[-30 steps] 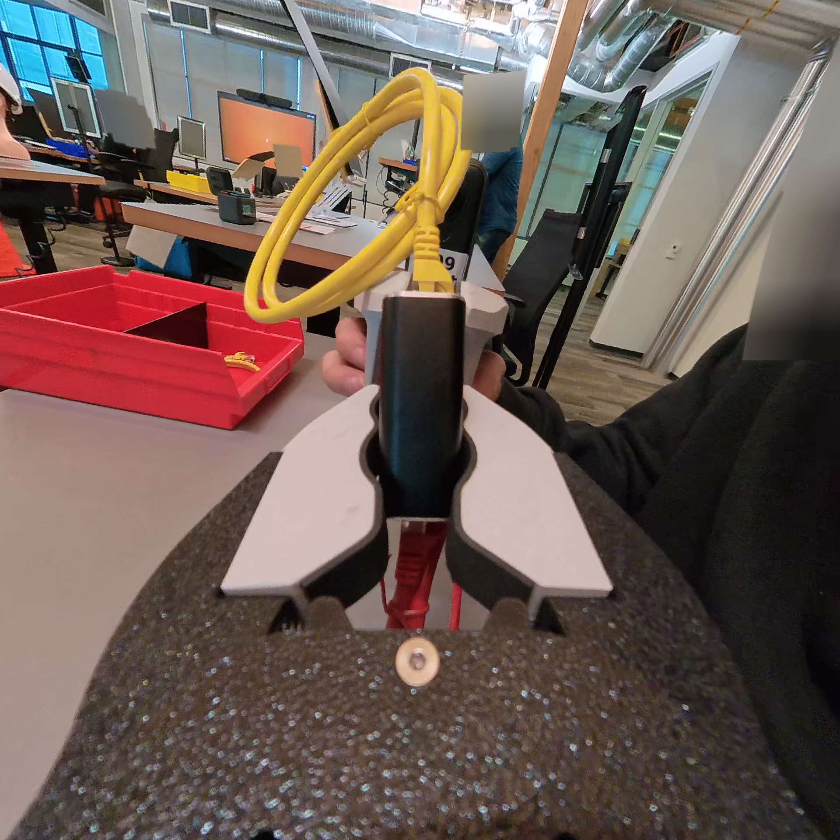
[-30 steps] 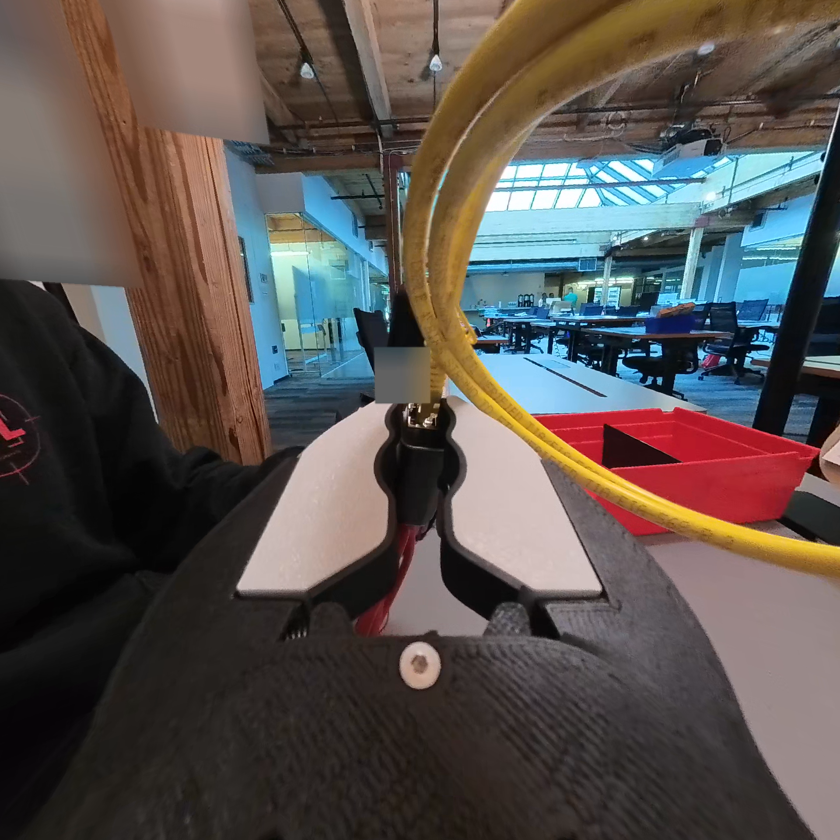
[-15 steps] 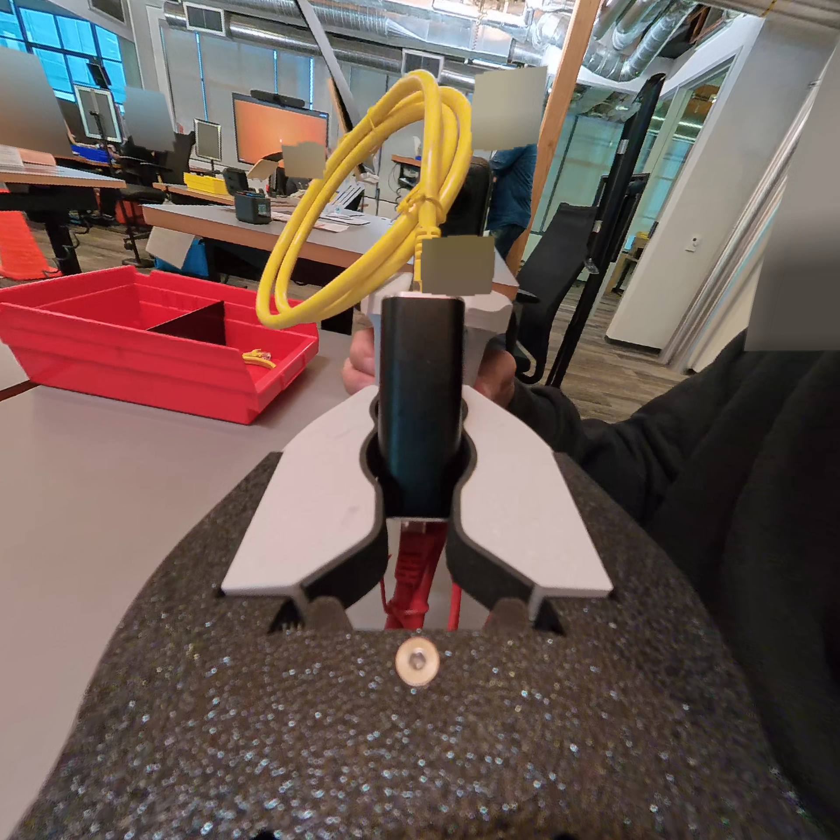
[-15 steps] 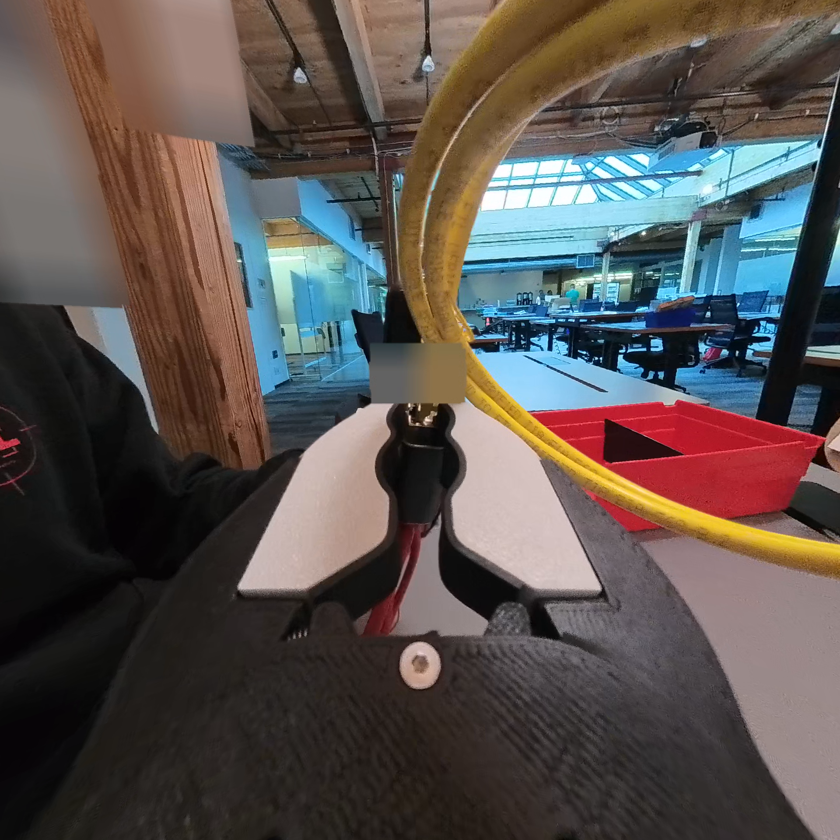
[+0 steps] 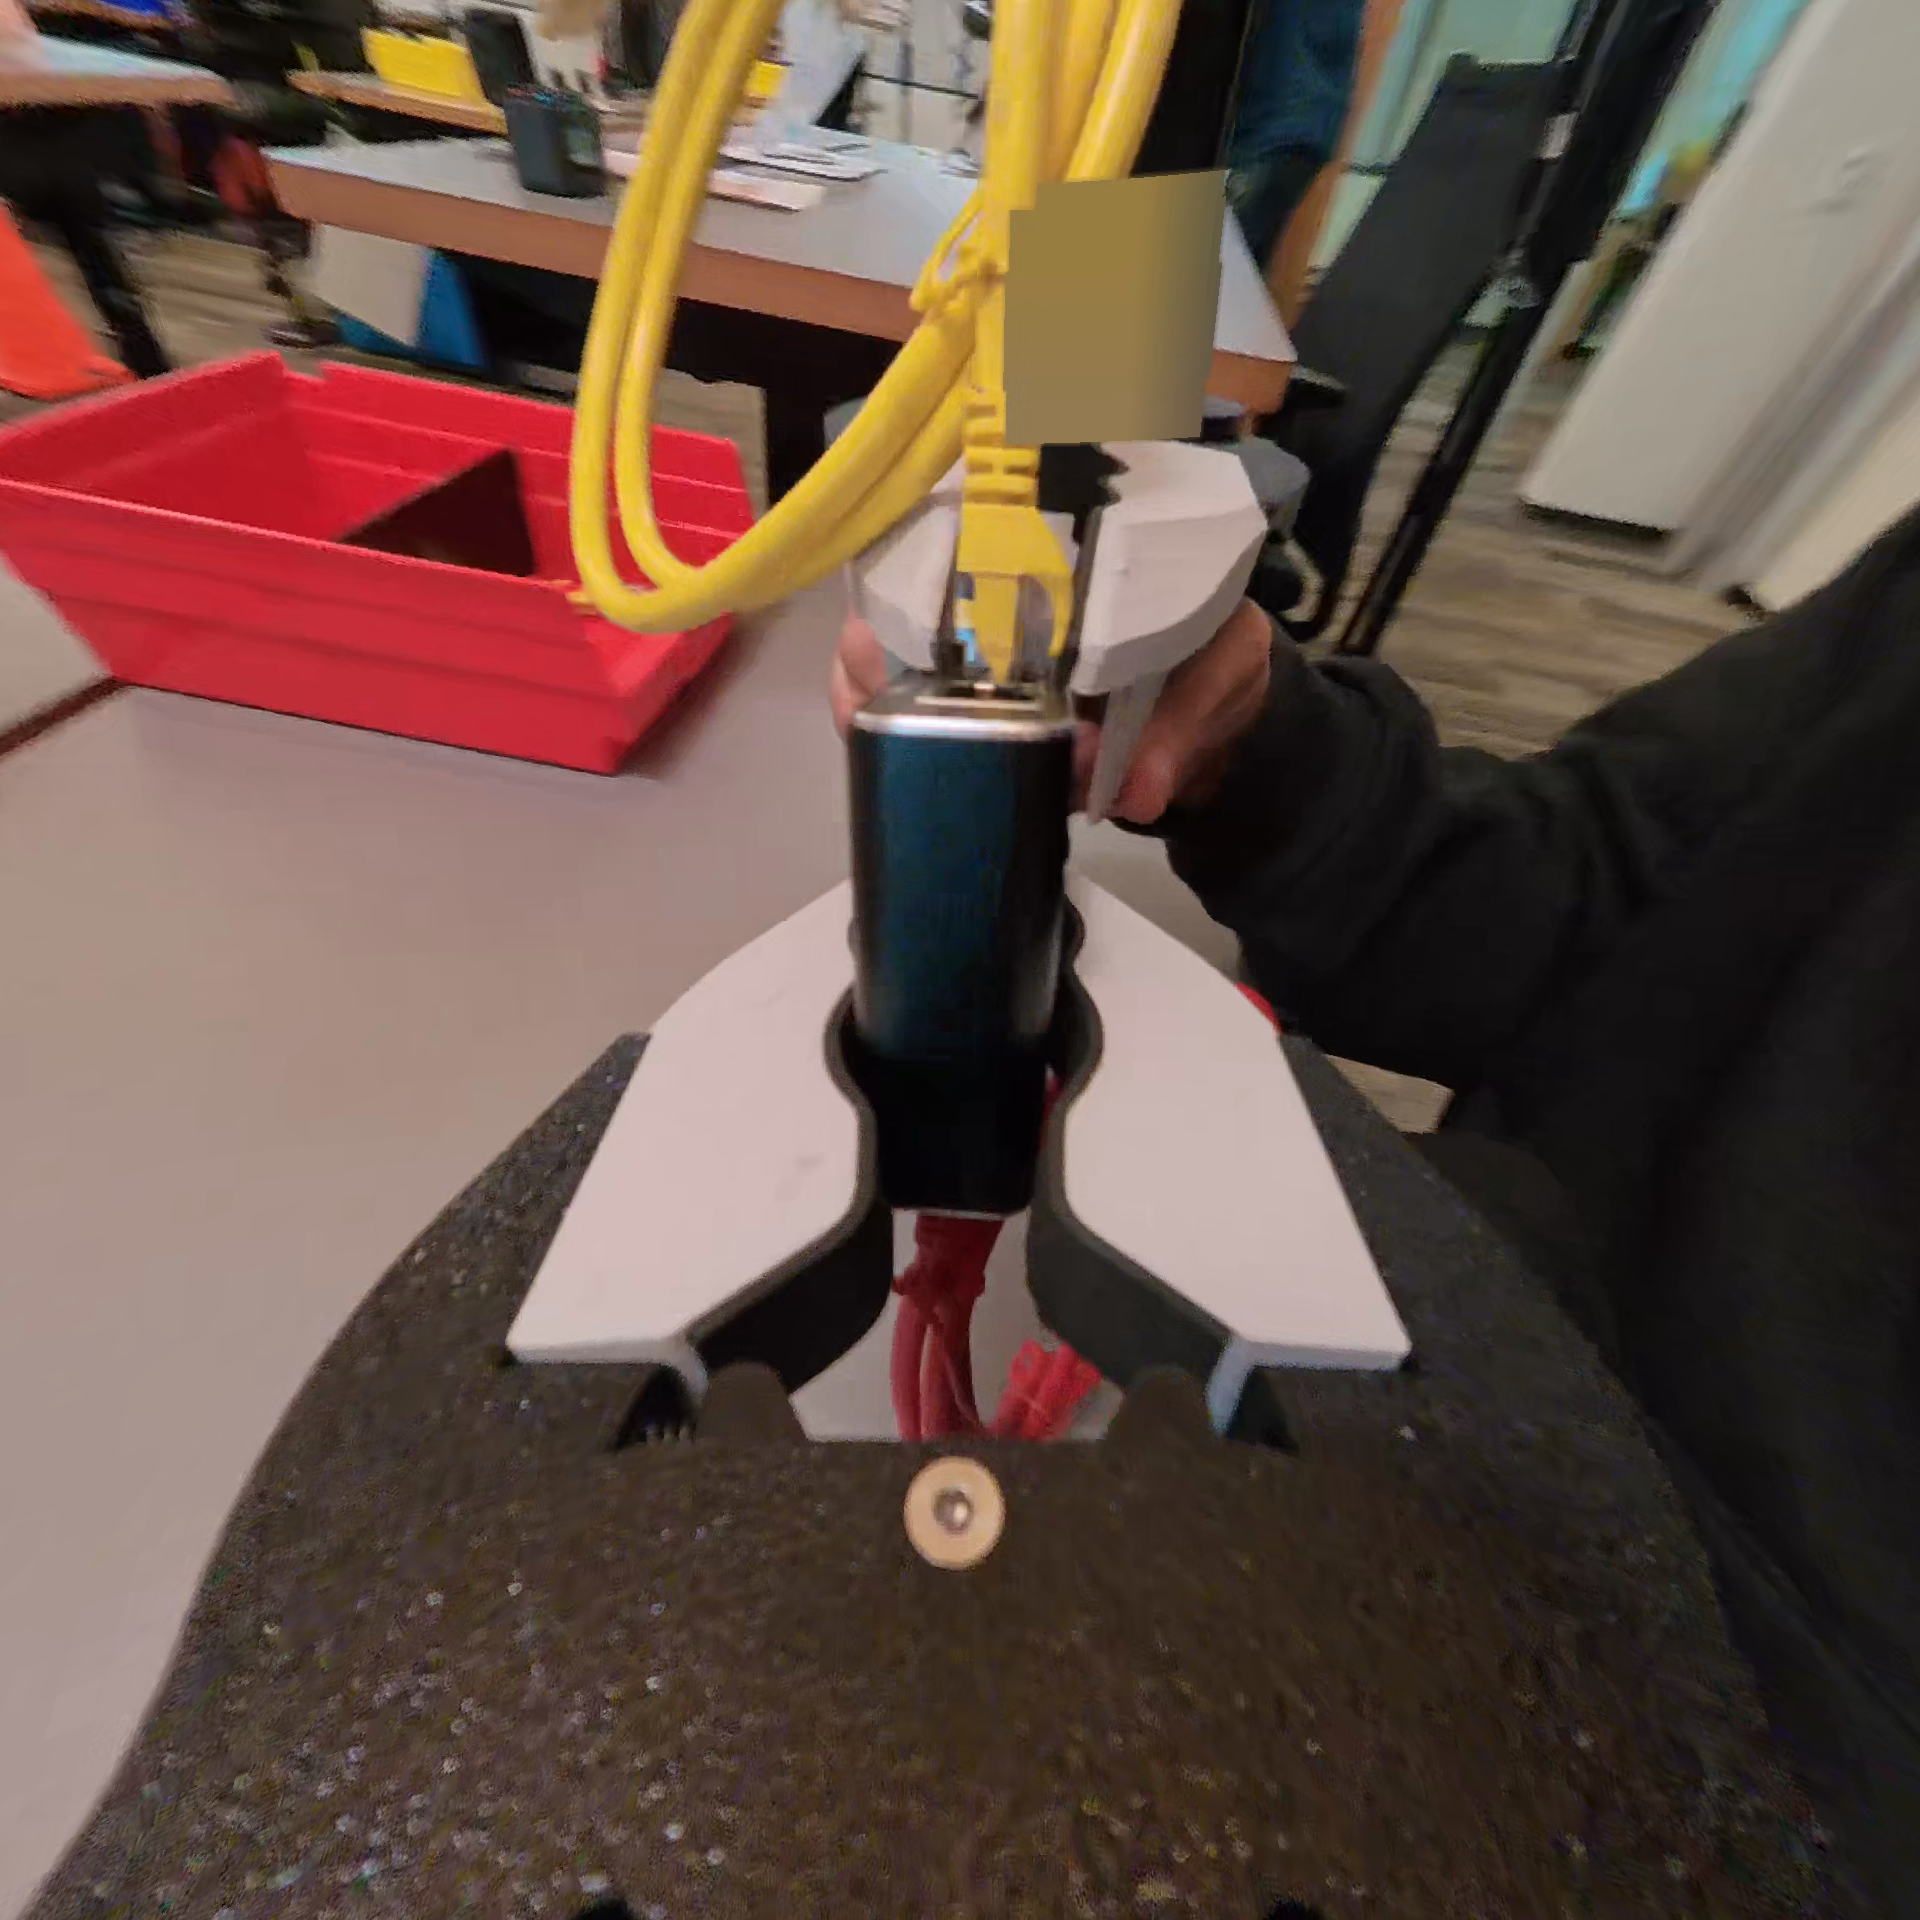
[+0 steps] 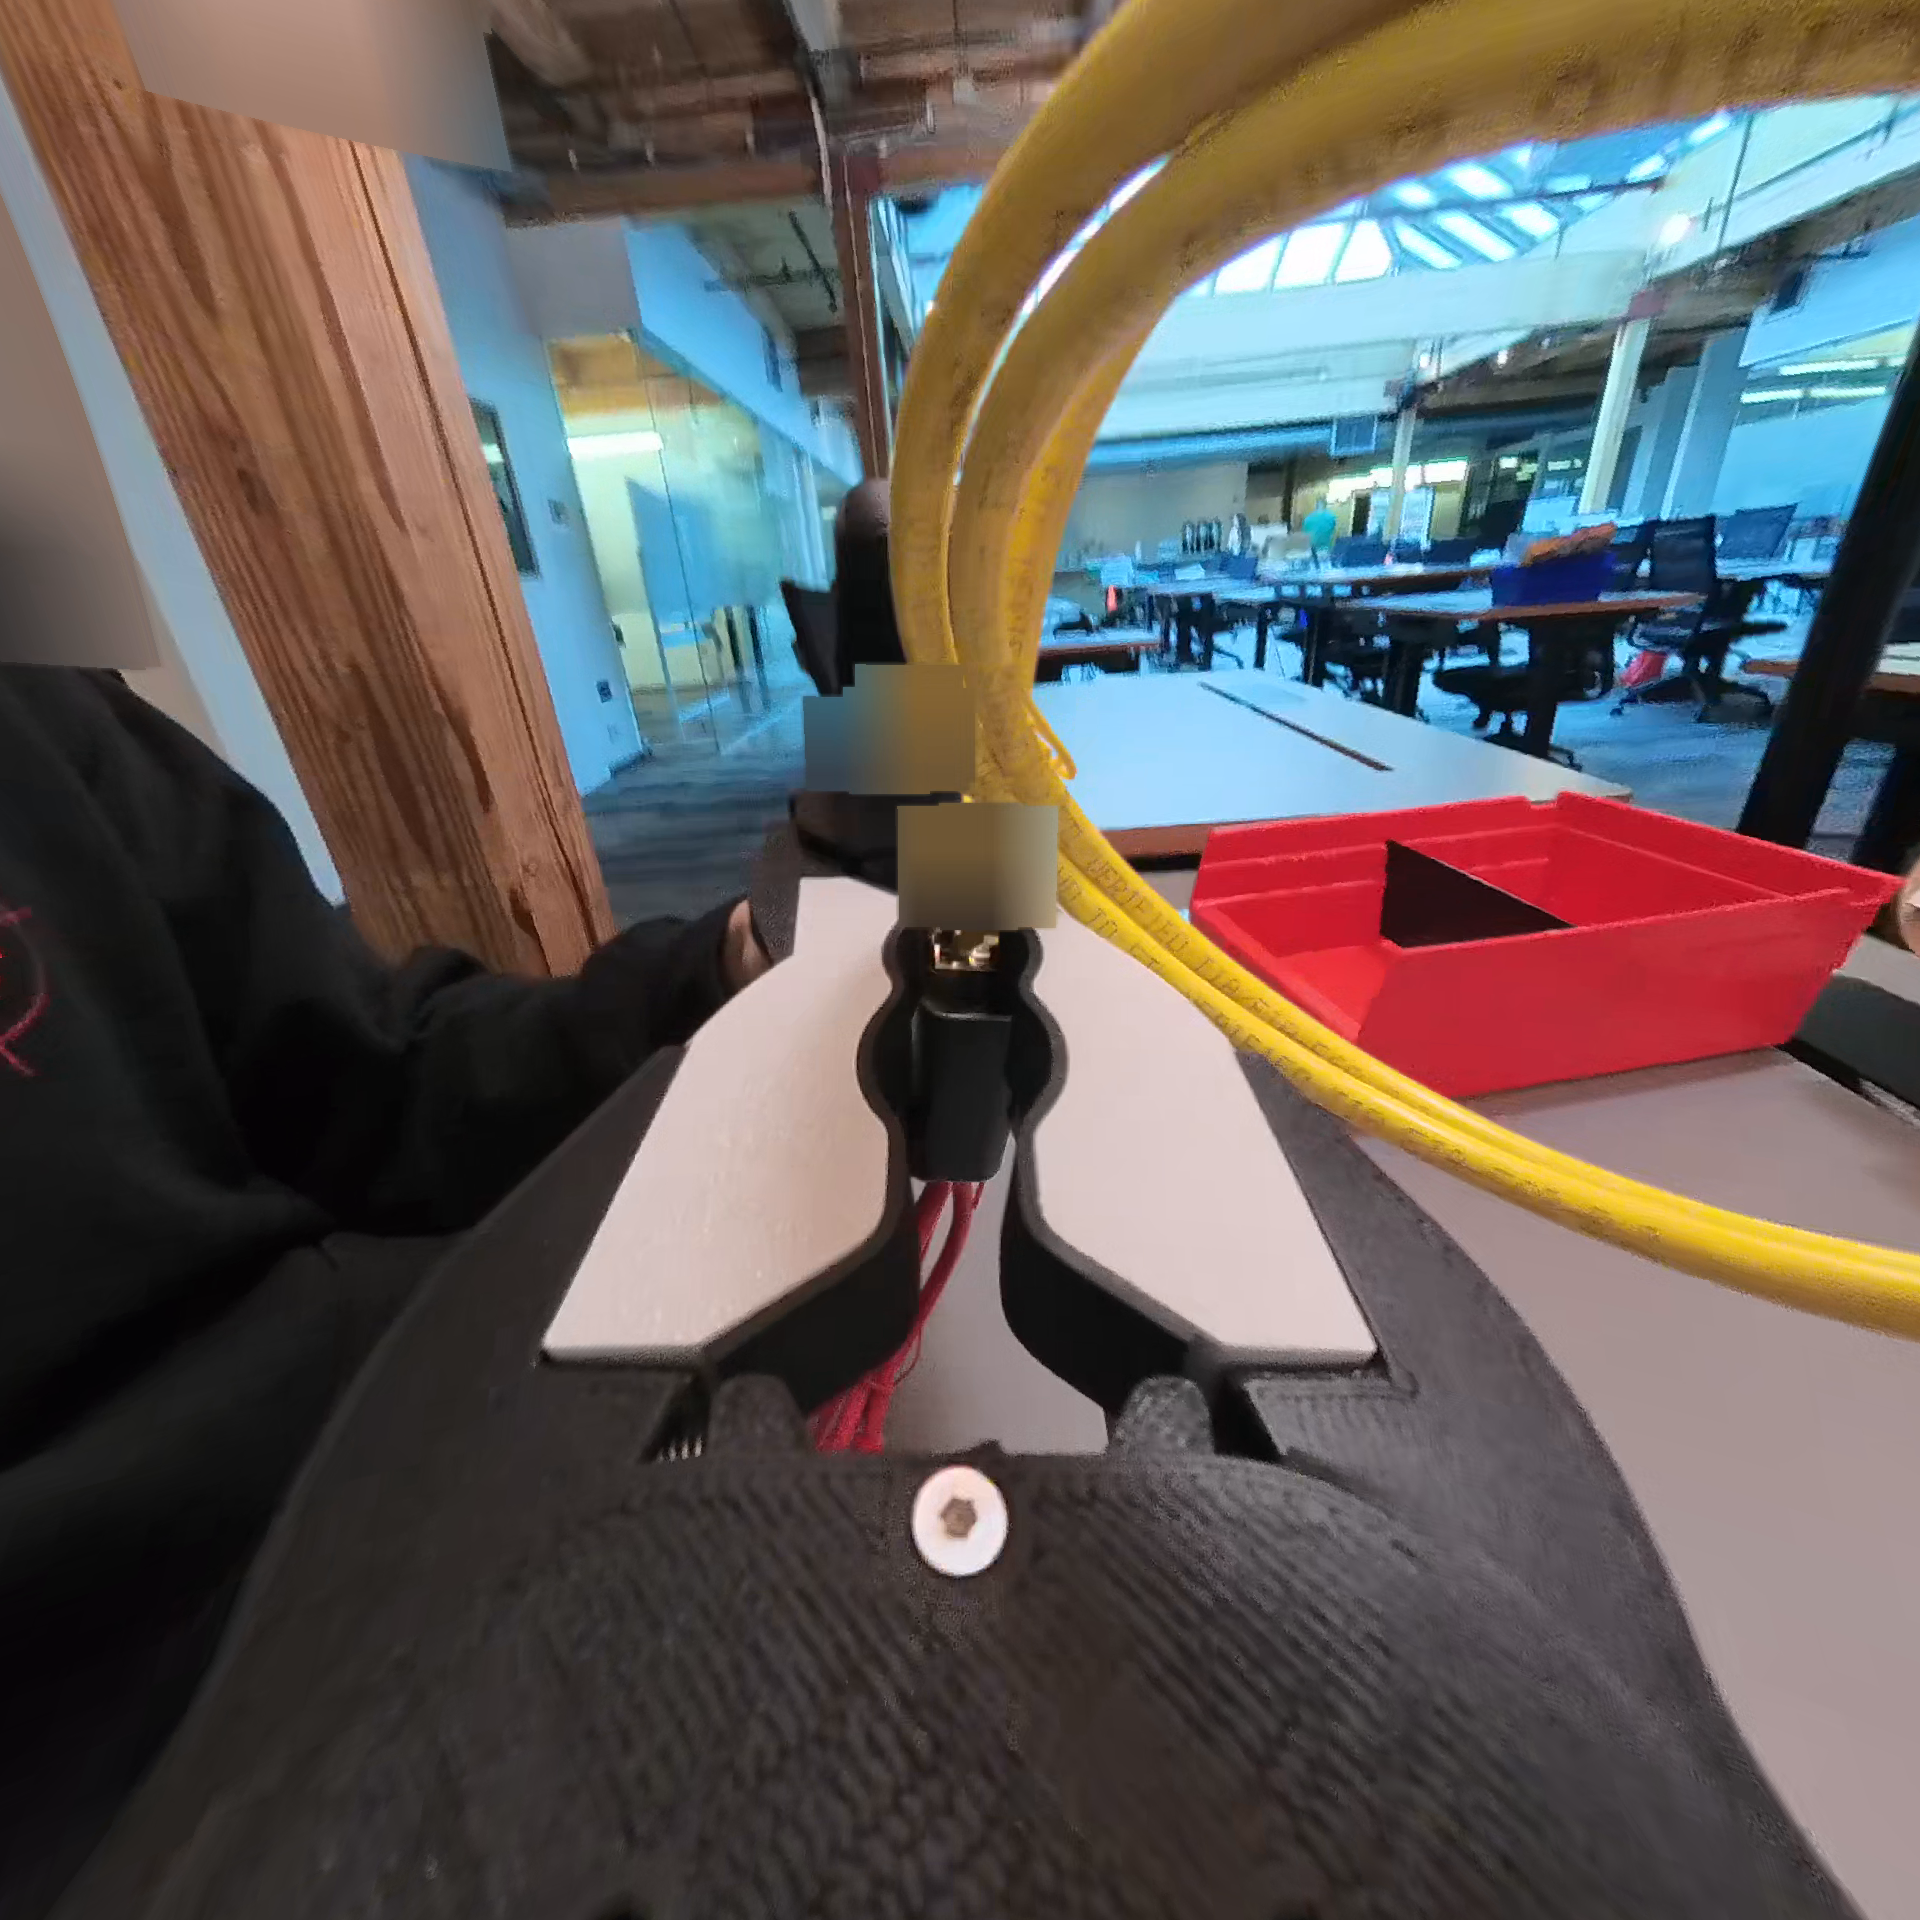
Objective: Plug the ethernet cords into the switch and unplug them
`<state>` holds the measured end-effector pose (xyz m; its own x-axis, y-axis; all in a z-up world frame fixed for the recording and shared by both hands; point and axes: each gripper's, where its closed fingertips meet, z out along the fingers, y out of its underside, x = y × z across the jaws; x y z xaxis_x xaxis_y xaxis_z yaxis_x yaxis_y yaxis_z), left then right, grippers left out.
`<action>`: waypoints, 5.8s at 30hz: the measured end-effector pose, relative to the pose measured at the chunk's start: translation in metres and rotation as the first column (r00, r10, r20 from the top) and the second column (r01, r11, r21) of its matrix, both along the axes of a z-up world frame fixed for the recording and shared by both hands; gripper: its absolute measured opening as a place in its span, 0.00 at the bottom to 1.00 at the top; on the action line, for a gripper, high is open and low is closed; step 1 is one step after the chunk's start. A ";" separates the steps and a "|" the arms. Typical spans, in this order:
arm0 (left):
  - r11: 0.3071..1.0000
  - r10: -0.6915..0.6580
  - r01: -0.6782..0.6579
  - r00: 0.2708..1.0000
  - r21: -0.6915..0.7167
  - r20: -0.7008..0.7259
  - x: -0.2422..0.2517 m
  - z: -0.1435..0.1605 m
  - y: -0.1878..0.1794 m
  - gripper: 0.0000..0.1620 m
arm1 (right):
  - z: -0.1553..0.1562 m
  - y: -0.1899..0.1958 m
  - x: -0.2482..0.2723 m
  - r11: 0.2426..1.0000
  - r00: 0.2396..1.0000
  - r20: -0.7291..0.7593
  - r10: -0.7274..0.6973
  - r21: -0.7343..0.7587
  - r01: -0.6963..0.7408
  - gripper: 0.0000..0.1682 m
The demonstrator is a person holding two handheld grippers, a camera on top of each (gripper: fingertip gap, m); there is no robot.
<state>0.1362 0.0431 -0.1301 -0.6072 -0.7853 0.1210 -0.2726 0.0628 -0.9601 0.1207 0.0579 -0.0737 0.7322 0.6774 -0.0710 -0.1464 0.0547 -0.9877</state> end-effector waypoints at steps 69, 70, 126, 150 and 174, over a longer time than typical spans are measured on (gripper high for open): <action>0.966 -0.118 0.075 0.980 -0.248 -0.162 0.011 -0.009 -0.017 0.17 | -0.007 0.003 0.023 0.993 0.994 0.043 -0.105 -0.042 0.107 0.08; 0.962 -0.124 0.079 0.979 -0.263 -0.162 0.011 -0.010 -0.017 0.17 | -0.009 0.003 0.024 0.992 0.991 0.064 -0.117 -0.049 0.120 0.08; 0.994 -0.099 0.099 0.995 0.038 0.012 0.009 0.007 -0.026 0.17 | 0.019 -0.017 0.002 0.989 1.000 0.031 0.000 0.145 -0.004 0.08; 0.959 0.039 -0.025 0.998 0.284 -0.043 0.015 0.013 -0.025 0.17 | 0.028 -0.039 0.011 0.948 0.974 -0.131 0.183 0.286 -0.140 0.08; 0.898 0.065 -0.021 0.994 0.440 -0.086 0.013 0.002 -0.028 0.17 | 0.018 -0.052 0.007 0.899 0.978 -0.016 0.210 0.397 -0.186 0.09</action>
